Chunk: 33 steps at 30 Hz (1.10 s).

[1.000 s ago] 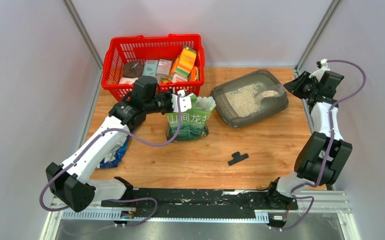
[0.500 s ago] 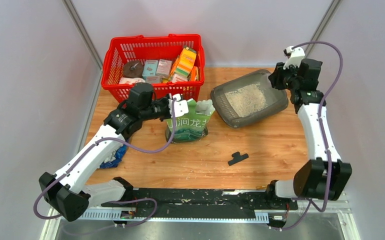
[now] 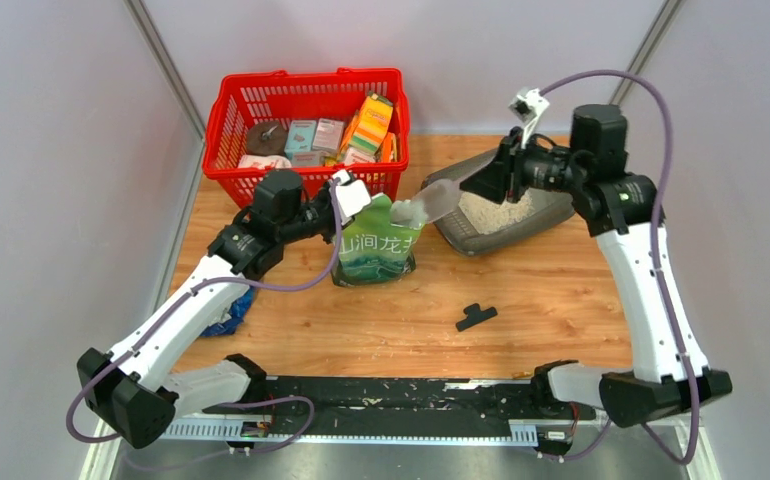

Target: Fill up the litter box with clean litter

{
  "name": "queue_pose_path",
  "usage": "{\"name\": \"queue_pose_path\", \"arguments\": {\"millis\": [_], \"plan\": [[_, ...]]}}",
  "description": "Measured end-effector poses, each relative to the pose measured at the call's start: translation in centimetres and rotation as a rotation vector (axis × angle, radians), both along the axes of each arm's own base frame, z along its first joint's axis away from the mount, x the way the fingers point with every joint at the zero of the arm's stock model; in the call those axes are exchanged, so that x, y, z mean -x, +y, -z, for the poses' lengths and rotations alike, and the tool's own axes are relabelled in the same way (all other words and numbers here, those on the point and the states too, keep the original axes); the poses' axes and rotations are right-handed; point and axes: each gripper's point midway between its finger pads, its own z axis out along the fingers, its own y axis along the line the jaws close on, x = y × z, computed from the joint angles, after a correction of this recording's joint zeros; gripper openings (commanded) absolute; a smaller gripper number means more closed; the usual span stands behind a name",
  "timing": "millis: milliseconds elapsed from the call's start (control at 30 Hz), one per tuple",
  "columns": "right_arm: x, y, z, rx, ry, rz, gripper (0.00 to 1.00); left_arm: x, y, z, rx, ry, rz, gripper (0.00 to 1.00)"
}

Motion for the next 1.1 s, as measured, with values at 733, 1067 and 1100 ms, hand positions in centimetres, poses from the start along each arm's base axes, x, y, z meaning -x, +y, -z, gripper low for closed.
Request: {"name": "queue_pose_path", "arguments": {"millis": [733,1067,1100], "plan": [[-1.6,4.9,1.2,0.146,-0.016,-0.143,0.0,1.0,0.3,0.1,0.07,0.022,-0.025,0.0],[-0.3,5.9,4.7,0.306,-0.094,-0.263,0.0,0.9,0.3,0.0,0.084,0.032,-0.036,0.0],[-0.4,5.9,5.3,0.326,-0.1,-0.266,0.0,0.9,0.3,0.0,0.085,0.034,-0.037,0.0]]}}
